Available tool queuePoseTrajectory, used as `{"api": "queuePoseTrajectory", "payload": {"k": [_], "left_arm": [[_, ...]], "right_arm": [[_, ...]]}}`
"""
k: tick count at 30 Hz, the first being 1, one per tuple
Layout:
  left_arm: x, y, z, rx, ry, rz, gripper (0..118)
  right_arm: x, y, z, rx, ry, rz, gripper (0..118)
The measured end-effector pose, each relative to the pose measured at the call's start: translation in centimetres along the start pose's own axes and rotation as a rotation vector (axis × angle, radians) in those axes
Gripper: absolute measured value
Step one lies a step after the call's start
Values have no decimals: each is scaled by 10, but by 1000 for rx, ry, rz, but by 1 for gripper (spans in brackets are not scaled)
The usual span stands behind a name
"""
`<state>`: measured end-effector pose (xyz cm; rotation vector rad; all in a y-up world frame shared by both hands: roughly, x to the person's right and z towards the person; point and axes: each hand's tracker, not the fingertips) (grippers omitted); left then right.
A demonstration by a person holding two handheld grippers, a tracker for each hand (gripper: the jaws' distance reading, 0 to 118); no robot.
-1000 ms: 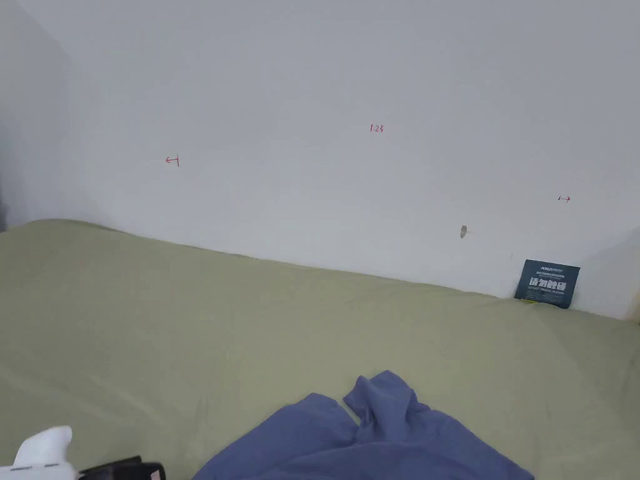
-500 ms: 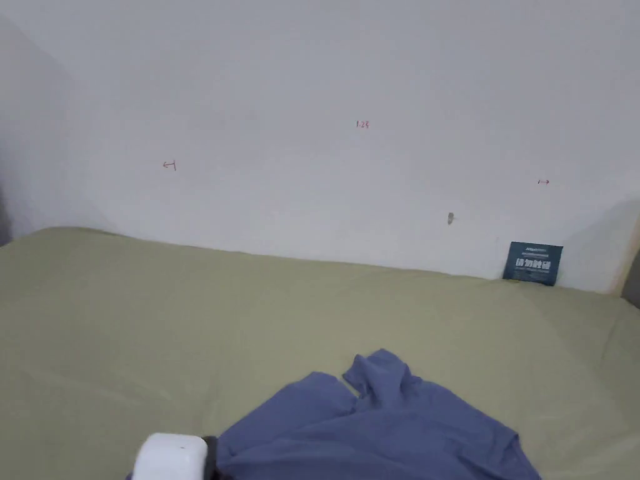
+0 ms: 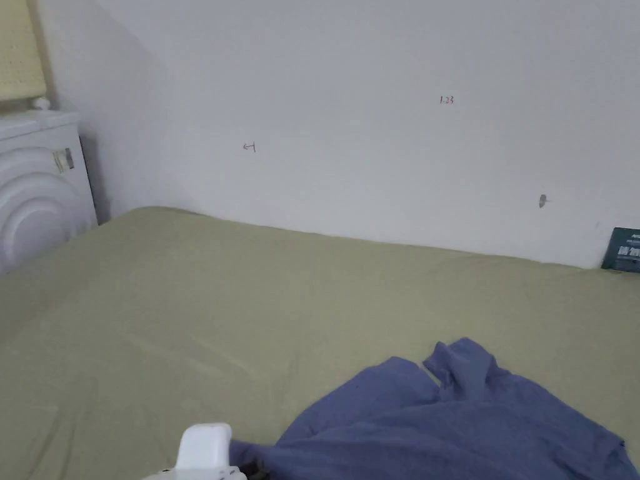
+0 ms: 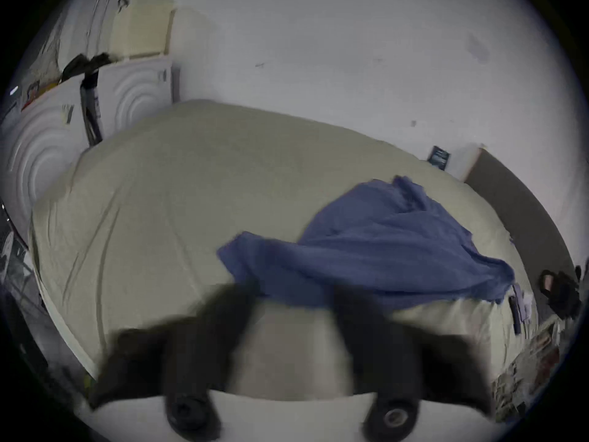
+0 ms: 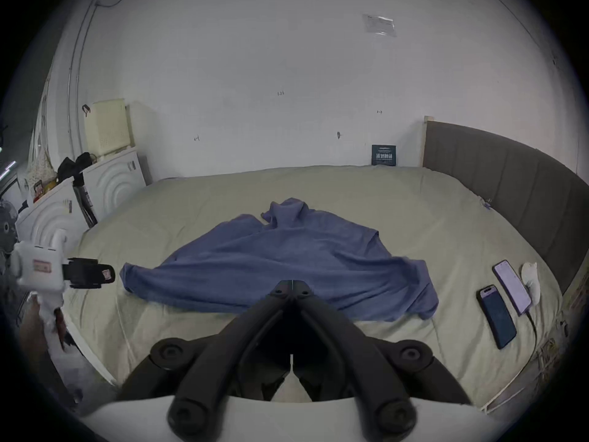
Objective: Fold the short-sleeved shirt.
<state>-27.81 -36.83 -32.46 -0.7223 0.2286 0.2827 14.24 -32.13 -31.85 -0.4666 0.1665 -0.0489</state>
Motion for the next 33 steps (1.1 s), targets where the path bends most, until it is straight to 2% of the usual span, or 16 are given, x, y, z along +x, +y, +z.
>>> {"api": "queuePoseTrajectory", "payload": {"k": [1, 2, 5, 7, 10, 11, 12, 13, 14, 16, 17, 24, 25, 30, 32, 33], "left_arm": [[-5, 6, -13, -26, 39, 5, 103], [-10, 11, -31, -53, 79, 12, 118], [-35, 11, -116, -192, -11, 34, 118], [-28, 8, -121, -183, -29, 60, 106], [-15, 5, -112, -176, 91, -3, 70], [-13, 0, -98, -98, 50, -4, 28], [-13, -4, -88, -42, -61, 4, 4], [-10, -7, -84, -41, -135, 6, 4], [-1, 7, -81, -33, -57, -15, 4], [8, 7, -76, -68, -31, -95, 4], [9, 6, -73, -68, -39, -88, 4], [-11, -8, -80, -98, -60, 64, 4], [-10, -8, -82, -93, -57, 68, 4], [-1, -6, -91, -114, -25, -27, 4], [1, -7, -90, -110, -22, -26, 4], [1, -7, -90, -112, -21, -25, 4]], "right_arm": [[2, 4, -3, 5, 1, 3, 0], [4, 8, -6, 8, -2, 4, 0], [9, 17, -17, 3, 11, -10, 0], [10, 20, -24, 5, 22, 6, 0], [15, 36, -43, -3, 47, 60, 0], [20, 41, -51, 7, 59, 77, 0], [25, 53, -66, 23, 63, 93, 0], [32, 66, -86, 25, 72, 94, 2], [38, 79, -106, 23, 94, 101, 10], [54, 110, -166, -27, 174, 127, 69], [59, 123, -196, -83, 202, 151, 79], [87, 173, -404, -506, 312, 195, 79], [85, 169, -426, -539, 267, 212, 79], [75, 139, -476, -689, 280, 426, 79], [73, 129, -481, -756, 301, 473, 79], [70, 133, -477, -700, 290, 448, 77]]}}
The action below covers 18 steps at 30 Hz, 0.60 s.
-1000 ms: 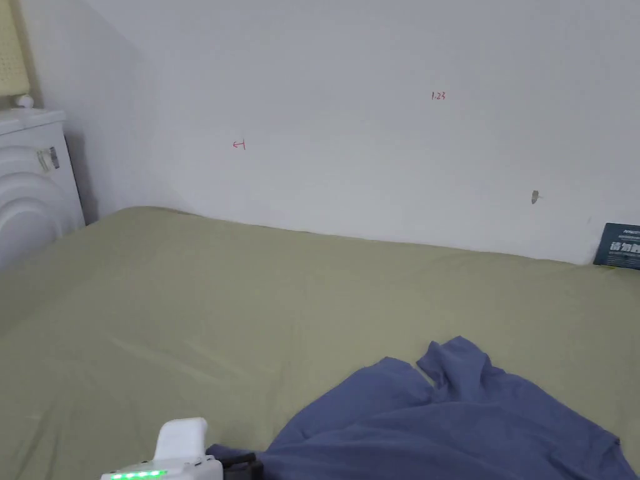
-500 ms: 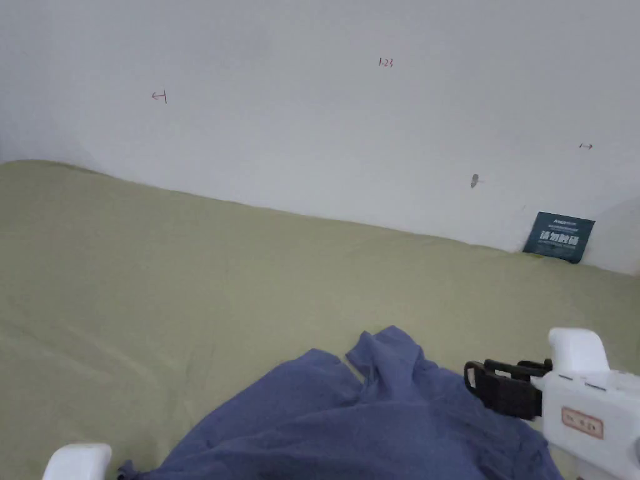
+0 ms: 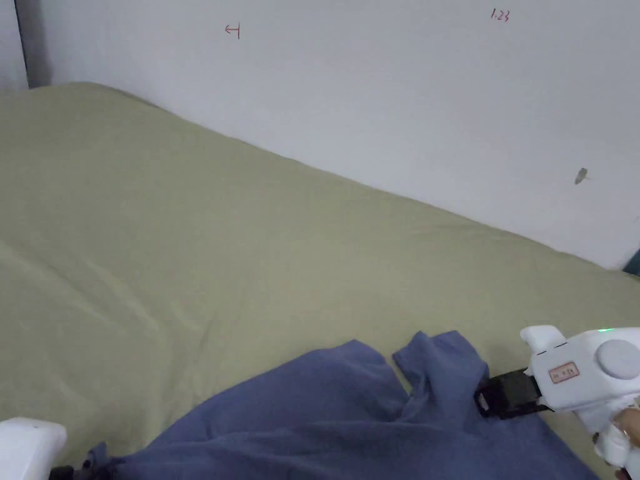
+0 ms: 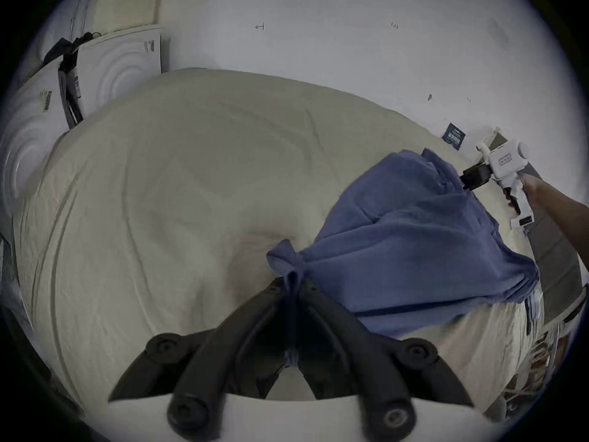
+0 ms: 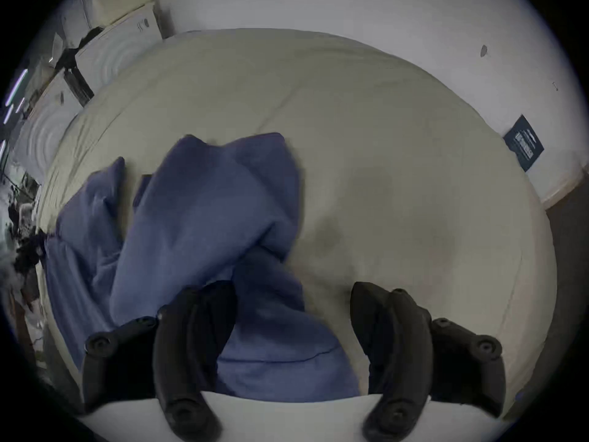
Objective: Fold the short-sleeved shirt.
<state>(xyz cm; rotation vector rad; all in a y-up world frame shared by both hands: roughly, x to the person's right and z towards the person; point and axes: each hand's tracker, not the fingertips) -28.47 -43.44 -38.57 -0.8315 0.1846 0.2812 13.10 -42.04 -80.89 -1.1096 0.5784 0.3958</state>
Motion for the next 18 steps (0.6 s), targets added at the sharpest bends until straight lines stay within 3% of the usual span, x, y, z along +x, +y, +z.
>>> {"api": "queuePoseTrajectory", "payload": {"k": [1, 2, 3, 4, 6, 10, 12, 16, 18], "left_arm": [[-2, 3, -4, 0, -1, 4, 4], [-2, 3, -4, 2, -1, 13, 4], [-1, 2, -5, 0, -1, 19, 4], [-2, 3, -6, -4, -5, 23, 4], [0, 8, -5, -7, -5, 8, 4], [-1, 32, 12, 36, -41, -9, 4], [1, 56, 28, 98, -100, -15, 4], [18, 116, 58, 195, -85, -130, 4], [26, 151, 70, 216, -118, -171, 4]], "right_arm": [[-1, 1, 7, 4, -8, -33, 64], [2, -4, 16, 18, 8, -102, 21], [2, -2, 21, 25, -6, -99, 0], [-3, -4, 35, 98, -139, -65, 0], [-11, -2, 62, 154, -39, -74, 0], [-33, -7, 124, 302, -35, -76, 0], [-44, -5, 168, 384, -57, -89, 0], [-55, -6, 252, 576, -97, -98, 0], [-50, -3, 287, 652, -165, -107, 0]]}}
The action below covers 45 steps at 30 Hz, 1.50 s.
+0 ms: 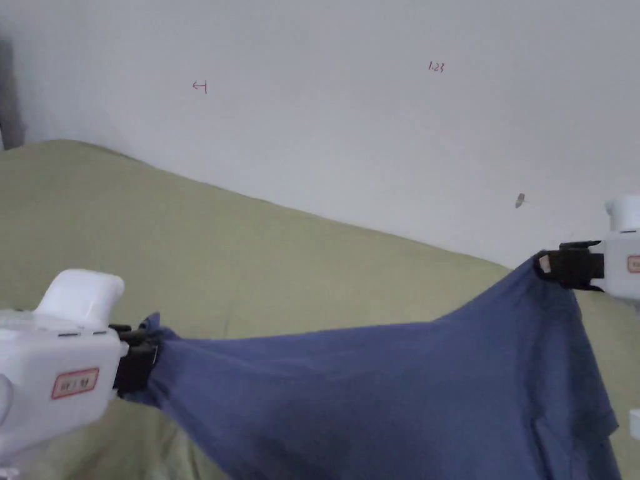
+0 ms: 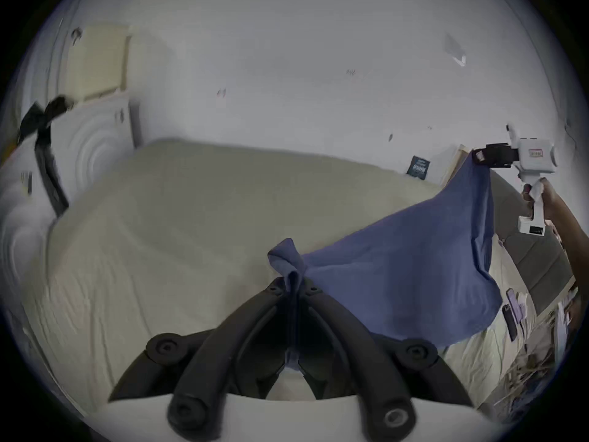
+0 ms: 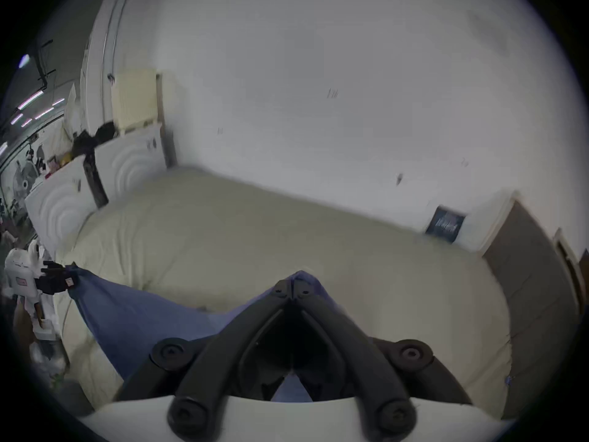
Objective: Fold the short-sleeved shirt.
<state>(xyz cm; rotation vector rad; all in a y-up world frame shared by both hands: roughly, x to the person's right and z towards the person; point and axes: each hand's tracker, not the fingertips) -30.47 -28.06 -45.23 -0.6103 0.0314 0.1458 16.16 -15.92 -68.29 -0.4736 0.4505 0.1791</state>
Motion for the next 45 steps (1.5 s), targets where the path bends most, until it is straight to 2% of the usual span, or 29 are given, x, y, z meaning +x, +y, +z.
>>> {"api": "queuePoseTrajectory", "payload": {"k": [2, 4, 6, 9, 11, 12, 16, 18, 20, 24, 29, 36, 41, 45], "left_arm": [[4, 32, 4, 37, -13, -38, 4], [11, 70, 11, 88, 35, -100, 4], [17, 106, 15, 136, 62, -149, 4], [20, 152, 20, 181, 54, -150, 4], [23, 179, 20, 195, 49, -156, 4], [25, 193, 21, 205, 41, -176, 4], [40, 241, 22, 242, 81, -260, 4], [44, 264, 23, 236, 79, -260, 4], [42, 279, 26, 326, 95, -257, 4], [33, 310, 23, 347, 101, -232, 4], [30, 338, 20, 367, 118, -209, 4], [26, 360, 8, 369, 181, -291, 4], [22, 347, 6, 364, 168, -287, 4], [19, 312, 8, 357, 134, -280, 4]], "right_arm": [[7, 25, 30, 82, -48, -11, 0], [25, 48, 50, 136, -73, -54, 0], [38, 74, 76, 205, -111, -54, 0], [64, 101, 103, 308, -180, -77, 0], [77, 116, 116, 333, -183, -87, 0], [68, 118, 128, 353, -203, -78, 0], [81, 142, 135, 383, -241, -87, 0], [83, 154, 136, 409, -270, -76, 0], [83, 164, 137, 440, -283, -79, 0], [87, 181, 137, 481, -271, -99, 0], [83, 208, 134, 509, -299, -18, 0], [72, 220, 137, 543, -276, -27, 0], [65, 201, 139, 519, -259, -16, 0], [57, 166, 141, 463, -241, 2, 0]]}}
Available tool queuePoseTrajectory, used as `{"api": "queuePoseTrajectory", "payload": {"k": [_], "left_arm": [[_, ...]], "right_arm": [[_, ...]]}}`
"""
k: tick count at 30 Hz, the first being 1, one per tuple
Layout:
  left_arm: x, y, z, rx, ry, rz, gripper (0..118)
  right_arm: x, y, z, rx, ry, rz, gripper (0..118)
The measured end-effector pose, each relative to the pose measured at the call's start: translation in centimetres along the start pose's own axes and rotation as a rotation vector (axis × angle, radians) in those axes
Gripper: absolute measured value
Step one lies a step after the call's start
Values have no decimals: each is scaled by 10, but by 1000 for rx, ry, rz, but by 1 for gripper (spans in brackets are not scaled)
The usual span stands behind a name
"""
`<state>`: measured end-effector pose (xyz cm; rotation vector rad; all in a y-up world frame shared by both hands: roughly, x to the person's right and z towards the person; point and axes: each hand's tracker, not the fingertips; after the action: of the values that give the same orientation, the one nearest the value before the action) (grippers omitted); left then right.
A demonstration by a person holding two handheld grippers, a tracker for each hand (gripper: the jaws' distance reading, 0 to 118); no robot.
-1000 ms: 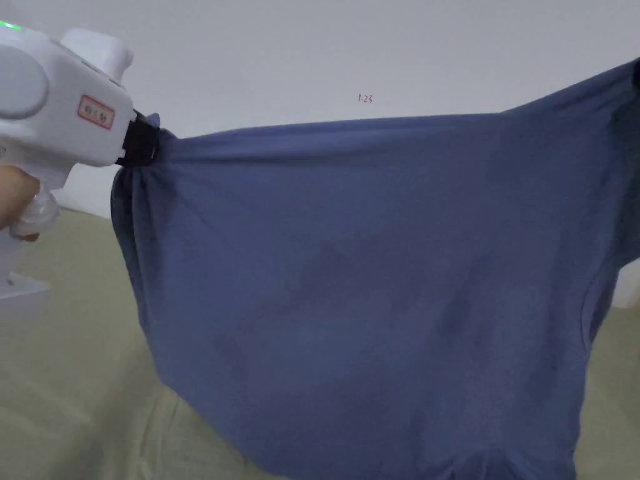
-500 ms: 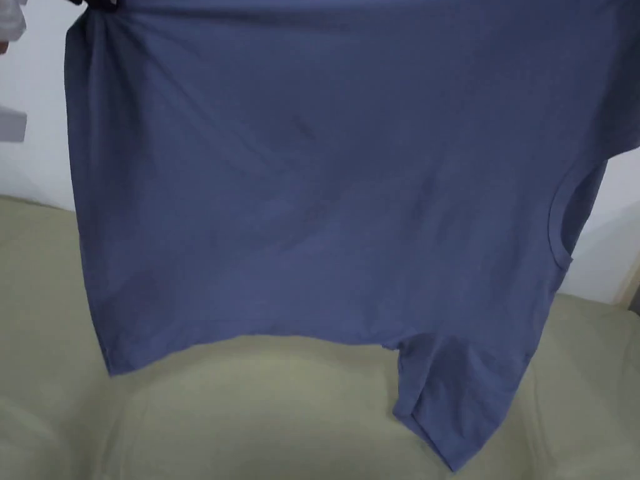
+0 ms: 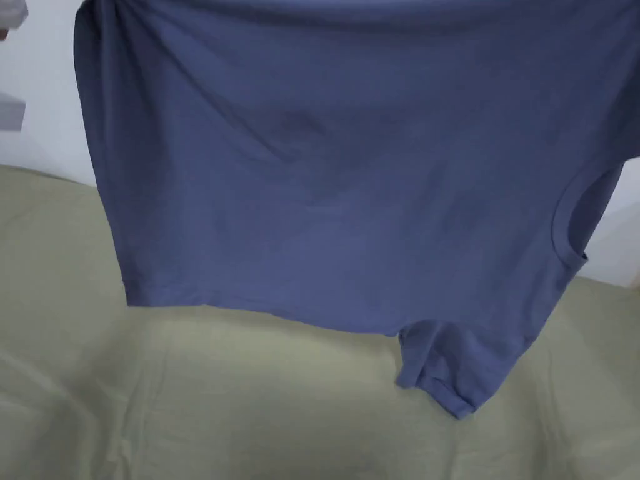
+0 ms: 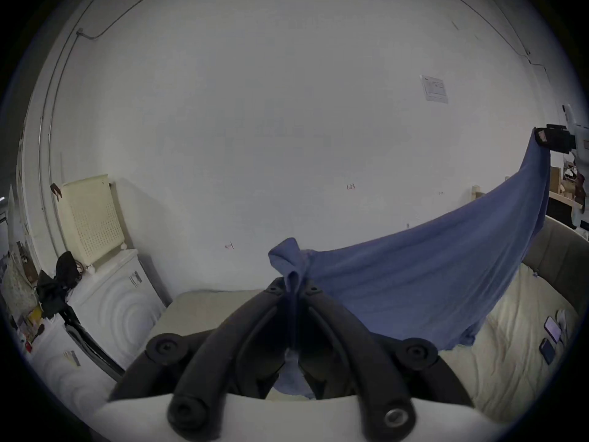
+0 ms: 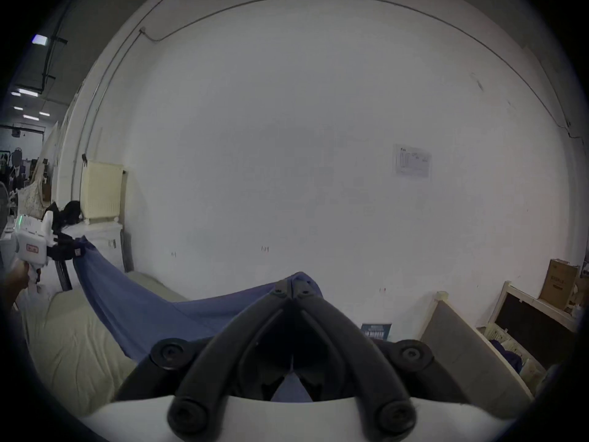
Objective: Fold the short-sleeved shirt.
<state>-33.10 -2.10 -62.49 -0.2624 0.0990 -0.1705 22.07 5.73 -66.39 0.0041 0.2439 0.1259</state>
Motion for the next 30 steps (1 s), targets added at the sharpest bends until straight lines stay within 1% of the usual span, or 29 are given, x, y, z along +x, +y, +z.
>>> {"api": "queuePoseTrajectory", "payload": {"k": [2, 3, 5, 6, 8, 9, 10, 12, 16, 19, 20, 22, 23, 26, 27, 28, 29, 30], "left_arm": [[4, -22, 10, -8, -21, -3, 4], [5, -32, 14, -17, -30, -1, 4], [8, -53, 22, -33, -45, 9, 4], [9, -64, 29, -60, -57, 12, 4], [10, -88, 46, -56, -76, 8, 4], [11, -100, 55, -58, -90, 11, 4], [11, -108, 63, -70, -107, 13, 4], [11, -129, 79, -91, -117, 20, 4], [10, -167, 121, -138, -141, 38, 4], [9, -202, 148, -192, -165, 67, 4], [10, -215, 156, -223, -176, 85, 4], [14, -241, 172, -247, -191, 95, 4], [15, -254, 181, -273, -223, 106, 4], [23, -290, 205, -308, -238, 103, 4], [26, -302, 213, -321, -238, 109, 4], [27, -314, 221, -350, -259, 130, 4], [28, -324, 227, -350, -259, 128, 4], [28, -333, 231, -359, -263, 134, 4]], "right_arm": [[-3, -16, 11, -45, 6, -14, 0], [-3, -25, 16, -61, 23, -9, 0], [-7, -41, 31, -66, 27, 0, 0], [-10, -52, 41, -80, 47, 5, 0], [-15, -69, 59, -108, 50, 14, 0], [-17, -77, 69, -130, 42, 2, 0], [-17, -84, 78, -161, 60, -16, 0], [-18, -103, 99, -163, 64, -15, 0], [-25, -139, 153, -207, 92, -75, 0], [-36, -172, 190, -253, 99, -65, 0], [-40, -185, 203, -276, 88, -72, 0], [-44, -209, 223, -324, 97, -106, 0], [-55, -219, 237, -337, 89, -126, 0], [-63, -256, 265, -380, 92, -185, 0], [-66, -265, 273, -392, 92, -191, 0], [-68, -275, 283, -409, 79, -227, 0], [-70, -285, 291, -418, 92, -237, 0], [-73, -291, 299, -426, 80, -246, 0]]}}
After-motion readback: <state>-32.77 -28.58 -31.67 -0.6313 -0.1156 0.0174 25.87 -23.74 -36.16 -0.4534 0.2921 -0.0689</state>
